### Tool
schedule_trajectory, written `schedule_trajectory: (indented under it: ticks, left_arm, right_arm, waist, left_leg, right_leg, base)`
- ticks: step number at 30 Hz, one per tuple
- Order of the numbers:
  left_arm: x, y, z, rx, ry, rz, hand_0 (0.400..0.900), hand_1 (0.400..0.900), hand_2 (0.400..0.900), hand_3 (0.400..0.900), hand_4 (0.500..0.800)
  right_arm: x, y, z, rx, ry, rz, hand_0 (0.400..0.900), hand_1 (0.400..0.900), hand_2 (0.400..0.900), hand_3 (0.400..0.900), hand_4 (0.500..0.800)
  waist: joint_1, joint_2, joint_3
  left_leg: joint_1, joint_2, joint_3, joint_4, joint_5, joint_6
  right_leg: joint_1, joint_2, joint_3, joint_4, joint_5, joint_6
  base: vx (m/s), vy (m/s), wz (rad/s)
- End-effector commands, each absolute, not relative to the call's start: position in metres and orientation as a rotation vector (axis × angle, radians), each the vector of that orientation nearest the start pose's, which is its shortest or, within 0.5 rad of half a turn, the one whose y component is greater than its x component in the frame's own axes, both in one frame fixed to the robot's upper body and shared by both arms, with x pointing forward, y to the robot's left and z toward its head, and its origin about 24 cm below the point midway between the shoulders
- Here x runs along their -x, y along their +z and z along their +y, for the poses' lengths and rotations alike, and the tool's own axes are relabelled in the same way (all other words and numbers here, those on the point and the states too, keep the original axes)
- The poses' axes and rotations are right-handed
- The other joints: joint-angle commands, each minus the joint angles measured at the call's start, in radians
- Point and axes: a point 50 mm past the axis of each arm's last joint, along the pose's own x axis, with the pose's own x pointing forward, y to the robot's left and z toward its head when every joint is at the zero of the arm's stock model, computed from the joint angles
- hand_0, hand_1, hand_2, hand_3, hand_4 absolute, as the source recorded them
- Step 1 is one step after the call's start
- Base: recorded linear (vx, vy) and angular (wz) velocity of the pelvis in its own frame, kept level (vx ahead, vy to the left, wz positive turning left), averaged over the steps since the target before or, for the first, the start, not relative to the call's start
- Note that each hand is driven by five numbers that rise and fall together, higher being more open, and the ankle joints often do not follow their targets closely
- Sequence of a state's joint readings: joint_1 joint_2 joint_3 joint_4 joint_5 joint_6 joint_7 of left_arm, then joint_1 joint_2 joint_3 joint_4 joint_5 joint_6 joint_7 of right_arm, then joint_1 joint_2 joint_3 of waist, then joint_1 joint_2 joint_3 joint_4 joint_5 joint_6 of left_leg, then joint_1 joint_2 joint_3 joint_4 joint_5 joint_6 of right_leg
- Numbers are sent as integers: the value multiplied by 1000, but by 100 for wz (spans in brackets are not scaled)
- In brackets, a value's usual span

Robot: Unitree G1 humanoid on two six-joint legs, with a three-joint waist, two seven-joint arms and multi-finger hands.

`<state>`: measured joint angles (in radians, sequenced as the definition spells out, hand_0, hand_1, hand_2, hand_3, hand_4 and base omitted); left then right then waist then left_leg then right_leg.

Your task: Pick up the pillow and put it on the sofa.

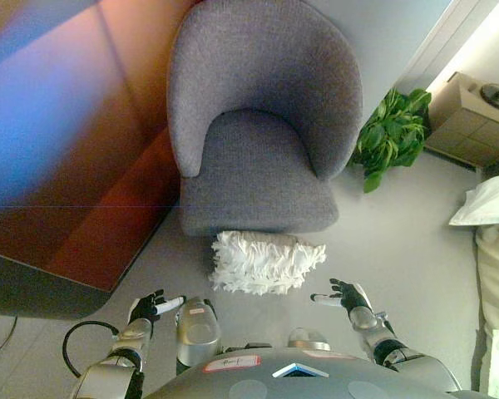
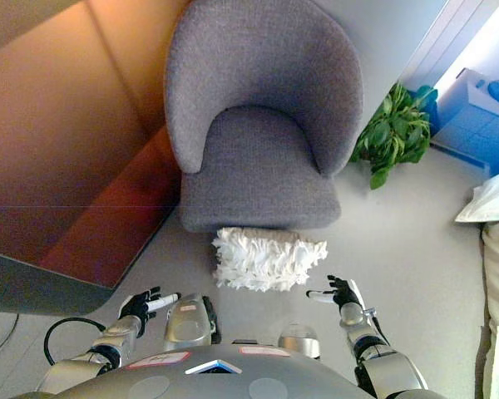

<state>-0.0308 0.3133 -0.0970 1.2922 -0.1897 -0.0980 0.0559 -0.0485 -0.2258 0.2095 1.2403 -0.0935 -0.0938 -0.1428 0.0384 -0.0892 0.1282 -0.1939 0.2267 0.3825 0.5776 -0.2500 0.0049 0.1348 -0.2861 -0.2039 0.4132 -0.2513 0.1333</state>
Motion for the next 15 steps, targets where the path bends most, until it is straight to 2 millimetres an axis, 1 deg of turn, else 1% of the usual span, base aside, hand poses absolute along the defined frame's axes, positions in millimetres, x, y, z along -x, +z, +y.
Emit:
schedule_trajectory:
  ticks: [1,2,3,4,5,6,7,8,9,10,11,12,13,14,15]
  left_arm:
    - [-109,-143,278,-290,243,1096,900,900,900,900,800]
    - [-115,-140,280,-282,254,1079,900,900,900,900,800]
    - [-123,-137,280,-268,269,1055,900,900,900,900,800]
    - [-130,-135,282,-251,288,1033,900,900,900,900,800]
    - [-134,-133,283,-238,304,1019,900,900,900,900,800]
    - [-141,-129,286,-228,330,991,900,900,900,900,800]
    - [-149,-125,288,-217,347,963,900,900,900,900,800]
    - [-155,-122,288,-214,345,941,900,900,900,900,800]
    - [-159,-121,288,-229,333,933,900,900,900,900,800]
    - [-158,-122,285,-232,333,938,900,900,900,900,800]
    - [-157,-124,281,-214,337,941,900,900,900,900,800]
    - [-155,-126,277,-191,350,944,900,900,900,900,800]
    - [-151,-129,273,-176,344,962,900,900,900,900,800]
    - [-144,-133,270,-175,323,984,900,900,900,900,800]
    - [-138,-136,268,-177,310,1000,900,900,900,900,800]
  right_arm:
    - [-125,-141,-263,630,-28,1032,900,900,900,900,800]
    - [-131,-139,-262,641,-20,1008,900,900,900,900,800]
    - [-140,-136,-261,653,-8,983,900,900,900,900,800]
    - [-149,-133,-260,668,2,962,900,900,900,900,800]
    - [-155,-131,-258,689,13,949,900,900,900,900,800]
    - [-166,-128,-254,728,38,933,900,900,900,900,800]
    - [-177,-125,-249,753,49,921,900,900,900,900,800]
    - [-183,-123,-247,780,42,912,900,900,900,900,800]
    - [-183,-123,-247,836,31,902,900,900,900,900,800]
    - [-181,-122,-251,908,22,910,900,900,900,900,800]
    - [-181,-121,-256,964,-2,911,900,900,900,900,800]
    - [-179,-119,-260,1011,-31,898,900,900,900,900,800]
    - [-180,-117,-264,1097,-22,889,900,900,900,900,800]
    - [-177,-116,-269,1143,-29,897,900,900,900,900,800]
    - [-177,-115,-273,1172,-30,893,900,900,900,900,800]
  waist:
    - [21,48,-3]
    - [21,50,2]
    - [20,51,13]
    - [18,52,24]
    - [17,51,32]
    - [18,46,50]
    - [18,43,68]
    - [15,44,78]
    - [7,47,76]
    - [-1,52,73]
    - [-4,56,80]
    - [-5,64,87]
    - [-3,73,80]
    - [-1,81,80]
    - [1,90,72]
  left_leg:
    - [-95,139,-135,-92,278,-145]
    - [-107,164,-147,-88,286,-164]
    - [-114,189,-159,-85,295,-186]
    - [-115,215,-168,-80,302,-210]
    - [-118,234,-164,-89,322,-211]
    - [-108,270,-178,-85,311,-239]
    - [-112,302,-185,-89,317,-248]
    - [-134,327,-200,-91,316,-252]
    - [-175,343,-217,-99,330,-237]
    - [-185,343,-245,-98,340,-232]
    - [-162,328,-268,-113,338,-233]
    - [-133,328,-275,-150,343,-240]
    - [-94,332,-268,-198,356,-253]
    - [-42,324,-260,-244,368,-256]
    - [-28,312,-270,-267,381,-255]
  right_leg:
    - [81,-14,-43,-172,136,-7]
    - [62,-36,-43,-260,193,7]
    - [37,-62,-42,-332,269,27]
    - [18,-78,-44,-415,351,49]
    - [-5,-85,-47,-458,406,55]
    - [-33,-90,-52,-490,441,67]
    - [-73,-78,-50,-479,444,67]
    - [-91,-55,-26,-453,409,71]
    - [-88,-26,7,-411,351,71]
    - [-129,-19,21,-348,318,64]
    - [-205,-36,37,-269,314,65]
    - [-225,-47,39,-210,282,72]
    - [-196,-55,11,-213,259,82]
    - [-167,-57,9,-217,246,84]
    - [-169,-50,20,-211,235,82]
  base:
    - [74,-302,-25]
    - [-16,-377,-14]
    - [-35,-437,-8]
    - [-39,-421,-4]
    - [12,-496,-6]
    - [-53,-543,-3]
    - [-49,-617,13]
    - [-74,-611,48]
    - [60,-536,76]
    - [114,-377,79]
    - [169,-173,64]
    - [210,-80,44]
    - [331,-86,45]
    - [394,-97,47]
    - [332,-97,51]
